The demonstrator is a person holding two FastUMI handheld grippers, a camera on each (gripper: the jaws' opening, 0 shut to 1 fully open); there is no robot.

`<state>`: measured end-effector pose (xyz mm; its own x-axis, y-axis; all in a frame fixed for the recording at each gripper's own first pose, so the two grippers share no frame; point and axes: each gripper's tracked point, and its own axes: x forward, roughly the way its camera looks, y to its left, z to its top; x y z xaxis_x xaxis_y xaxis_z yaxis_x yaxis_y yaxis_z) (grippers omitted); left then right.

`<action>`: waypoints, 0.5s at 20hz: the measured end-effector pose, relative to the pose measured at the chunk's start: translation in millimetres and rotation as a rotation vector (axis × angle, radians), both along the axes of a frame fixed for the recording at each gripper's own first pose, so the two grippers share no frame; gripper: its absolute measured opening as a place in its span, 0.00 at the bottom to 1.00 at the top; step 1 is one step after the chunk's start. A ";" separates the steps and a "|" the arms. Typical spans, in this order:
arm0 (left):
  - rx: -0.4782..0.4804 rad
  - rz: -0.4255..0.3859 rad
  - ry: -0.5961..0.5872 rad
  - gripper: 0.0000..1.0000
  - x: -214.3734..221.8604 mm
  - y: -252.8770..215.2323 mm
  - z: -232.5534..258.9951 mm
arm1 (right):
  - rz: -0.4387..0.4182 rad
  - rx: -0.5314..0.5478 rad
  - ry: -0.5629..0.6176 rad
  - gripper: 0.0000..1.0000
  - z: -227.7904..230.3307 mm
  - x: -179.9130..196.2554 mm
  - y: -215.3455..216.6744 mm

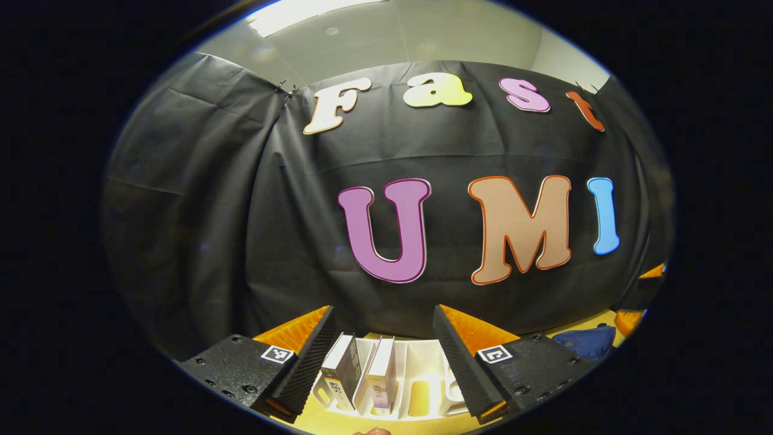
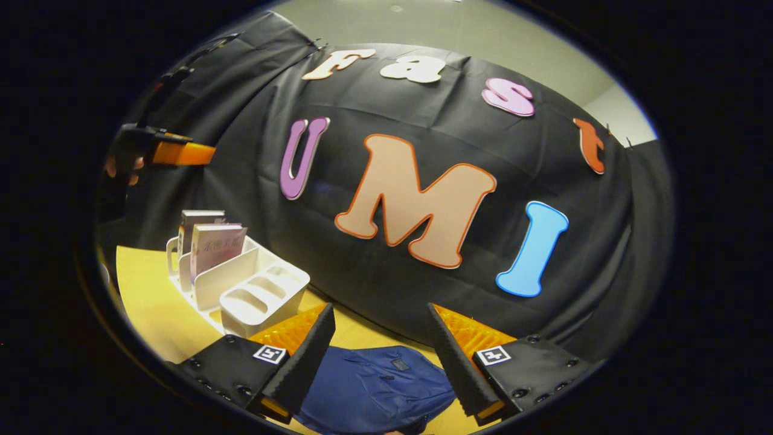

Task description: Open the schoolbag, grab two books from the bookshelf and put them into the schoolbag.

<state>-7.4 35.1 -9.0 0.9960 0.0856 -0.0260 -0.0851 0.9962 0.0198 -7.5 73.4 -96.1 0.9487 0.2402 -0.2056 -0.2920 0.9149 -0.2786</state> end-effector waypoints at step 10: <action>0.006 0.047 0.017 0.93 -6.1 21.9 -5.2 | 0.211 -0.202 0.161 1.00 -94.7 -24.6 48.2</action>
<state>-13.5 57.0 -14.2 0.9903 0.1322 -0.0425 -0.1311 0.9910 0.0279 -32.1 121.6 -190.8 0.8339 0.3665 -0.4126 -0.5239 0.7607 -0.3832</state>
